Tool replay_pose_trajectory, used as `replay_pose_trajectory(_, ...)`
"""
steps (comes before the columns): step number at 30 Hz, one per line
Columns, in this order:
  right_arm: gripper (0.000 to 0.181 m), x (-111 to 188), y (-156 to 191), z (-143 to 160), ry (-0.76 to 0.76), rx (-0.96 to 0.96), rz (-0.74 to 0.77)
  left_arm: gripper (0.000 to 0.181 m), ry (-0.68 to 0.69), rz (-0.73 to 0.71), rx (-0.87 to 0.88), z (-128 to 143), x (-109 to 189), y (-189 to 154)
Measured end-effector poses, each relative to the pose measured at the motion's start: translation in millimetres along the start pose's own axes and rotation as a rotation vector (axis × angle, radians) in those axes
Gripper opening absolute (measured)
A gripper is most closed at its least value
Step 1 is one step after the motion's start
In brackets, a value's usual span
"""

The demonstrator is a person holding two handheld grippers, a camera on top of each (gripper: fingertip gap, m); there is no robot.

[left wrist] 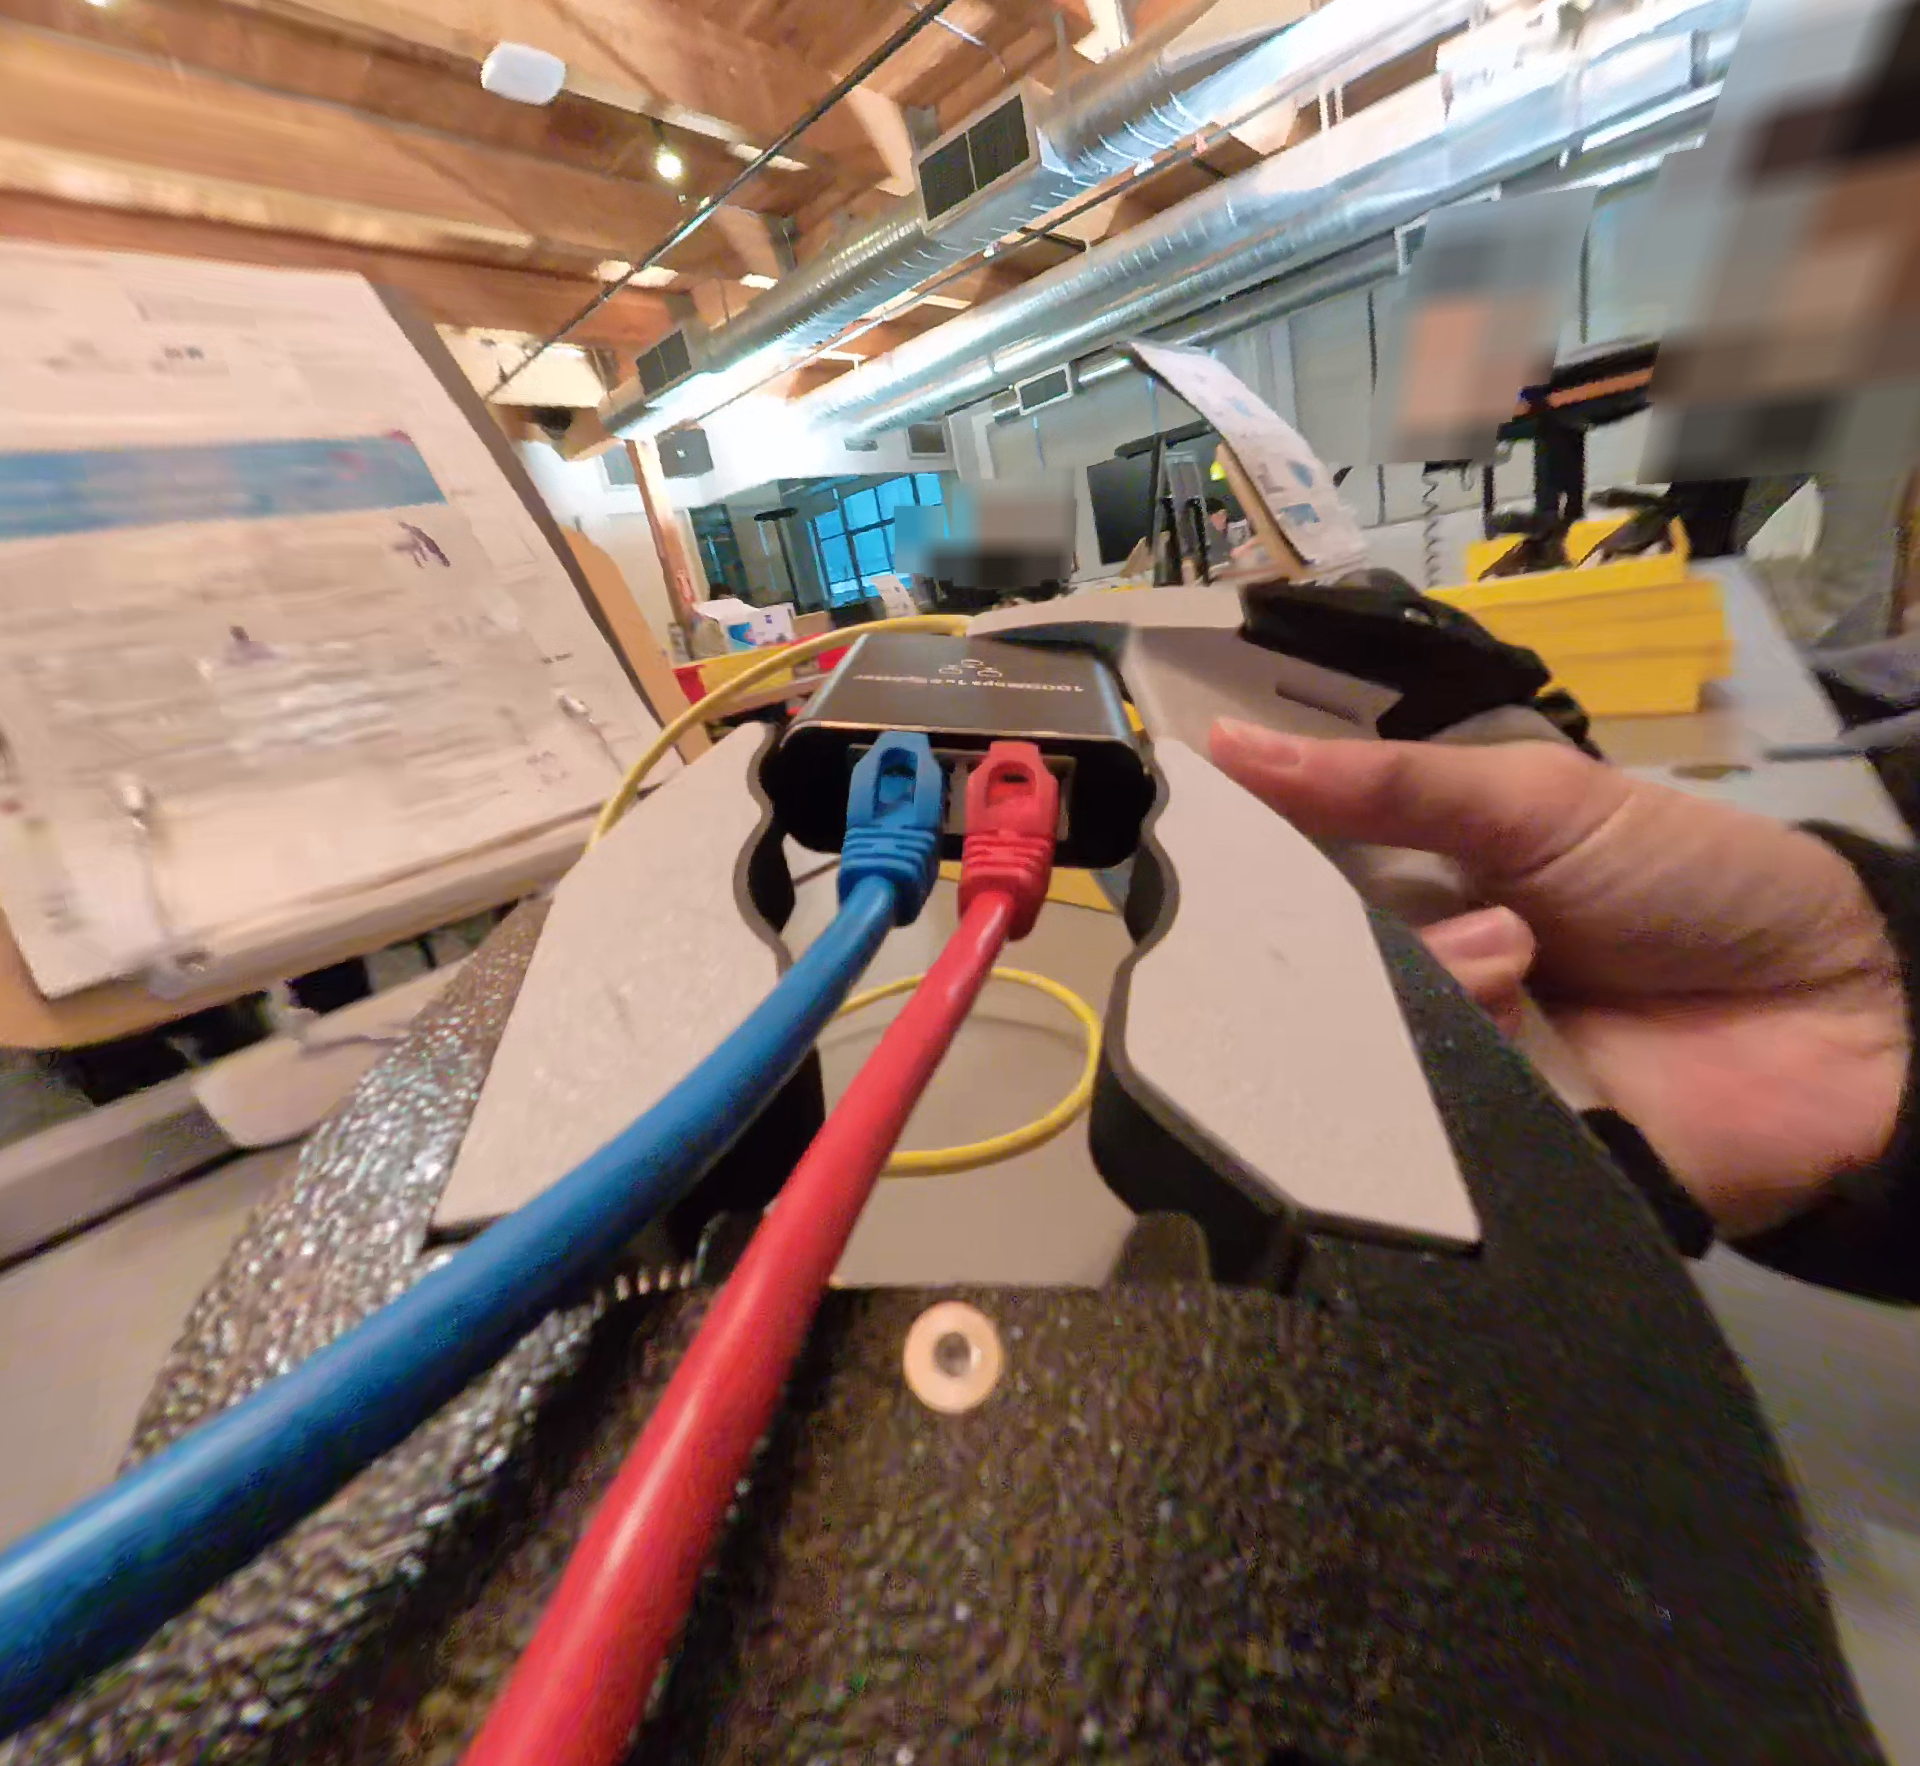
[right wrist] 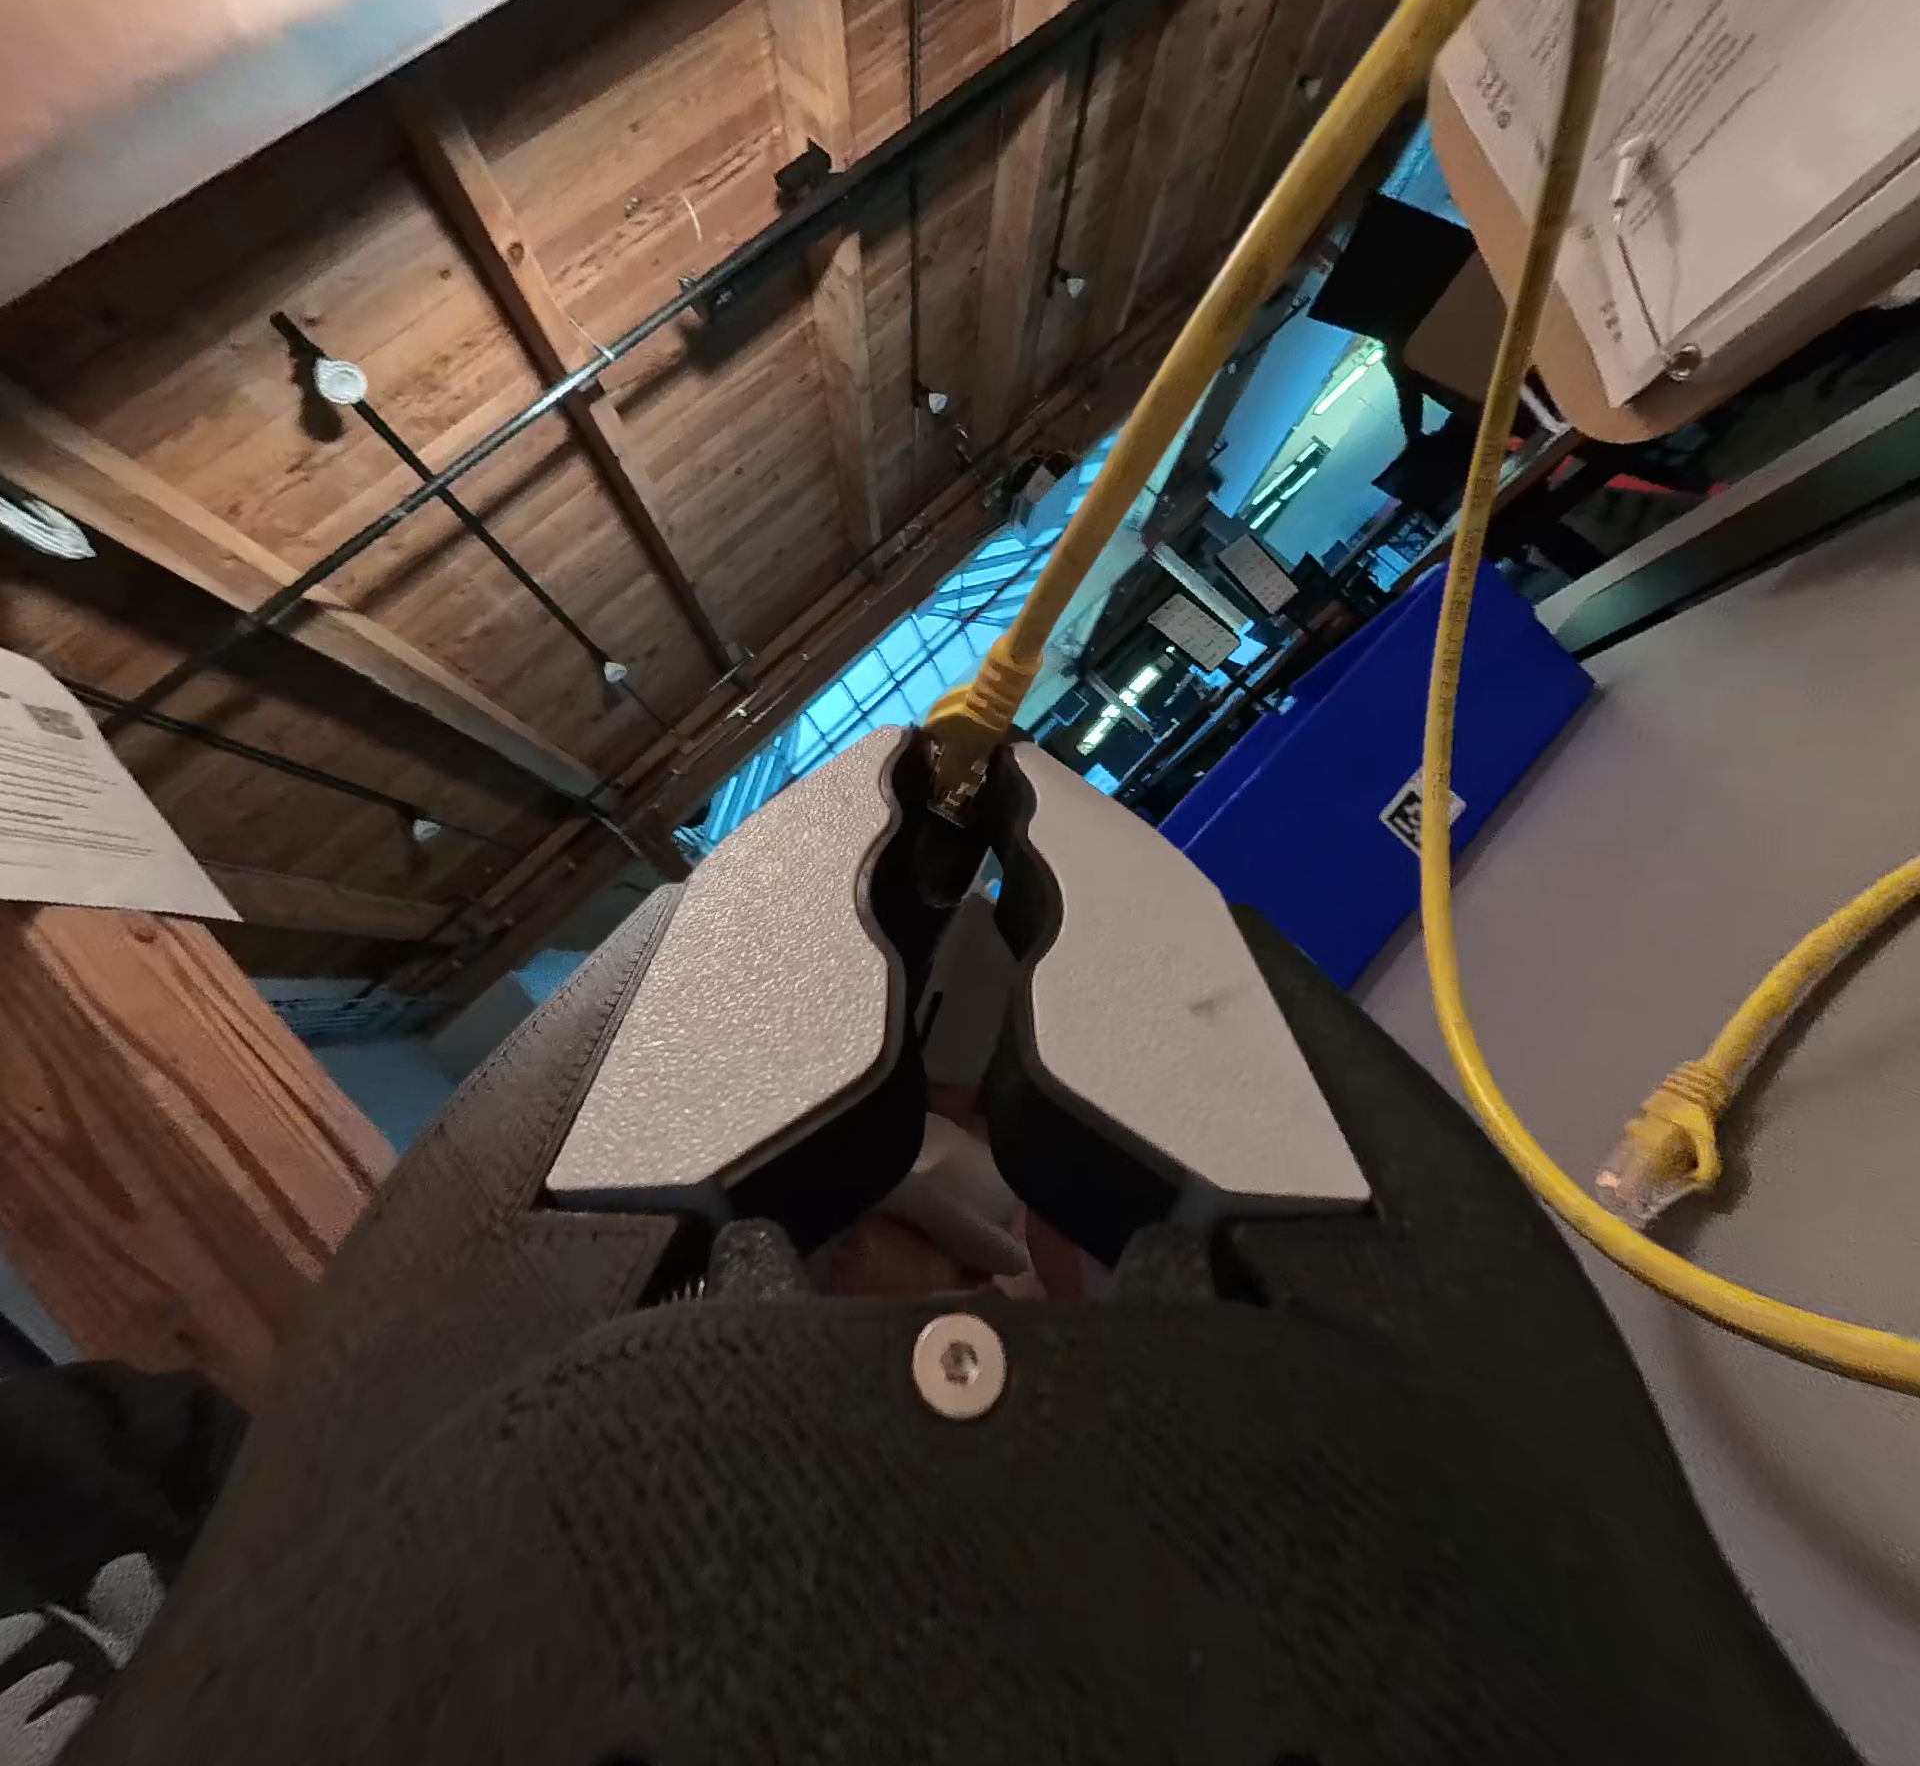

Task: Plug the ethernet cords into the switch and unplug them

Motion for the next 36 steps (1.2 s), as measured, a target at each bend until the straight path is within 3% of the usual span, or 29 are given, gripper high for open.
replay_pose_trajectory(3, 0.013, 0, -3, -1, 0.008, 0.034, 0.029, 0.062, -0.001, -0.008, 0.049, 2, -1, 1)
replay_pose_trajectory(6, 0.013, 15, -12, -33, -0.136, -0.013, 0.027, 0.062, 0.019, -0.078, -0.136, -3, 4, 6)
replay_pose_trajectory(9, 0.012, 29, -12, -46, -0.068, 0.139, 0.093, 0.062, -0.011, -0.062, -0.049, -7, 7, 11)
replay_pose_trajectory(13, 0.013, 33, 26, -59, 0.041, 0.386, 0.105, 0.062, -0.001, -0.073, -0.053, -1, 8, 16)
replay_pose_trajectory(21, 0.013, 62, 131, -139, 0.157, 0.636, -0.011, 0.063, 0.030, -0.054, -0.027, 10, 8, 18)
replay_pose_trajectory(24, 0.013, 72, 143, -166, 0.190, 0.752, 0.053, 0.063, 0.036, -0.047, -0.027, 11, 8, 17)
replay_pose_trajectory(29, 0.013, 97, 115, -209, 0.279, 0.833, 0.196, 0.062, 0.041, -0.026, -0.014, 13, 8, 15)
replay_pose_trajectory(33, 0.013, 131, 51, -226, 0.455, 0.939, 0.288, 0.062, 0.040, -0.020, -0.004, 14, 8, 15)
replay_pose_trajectory(36, 0.013, 156, -2, -220, 0.587, 0.855, 0.358, 0.062, 0.041, -0.018, 0.003, 15, 9, 15)
Point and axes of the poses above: each gripper's, where its closed fingertips meet, x back along the fingers, z out of its underside, y = z × x across the jaws, the point moved 2 cm from there along x, back along the fingers, and after that the axes turned 3 degrees about z, right-handed, at the moved point
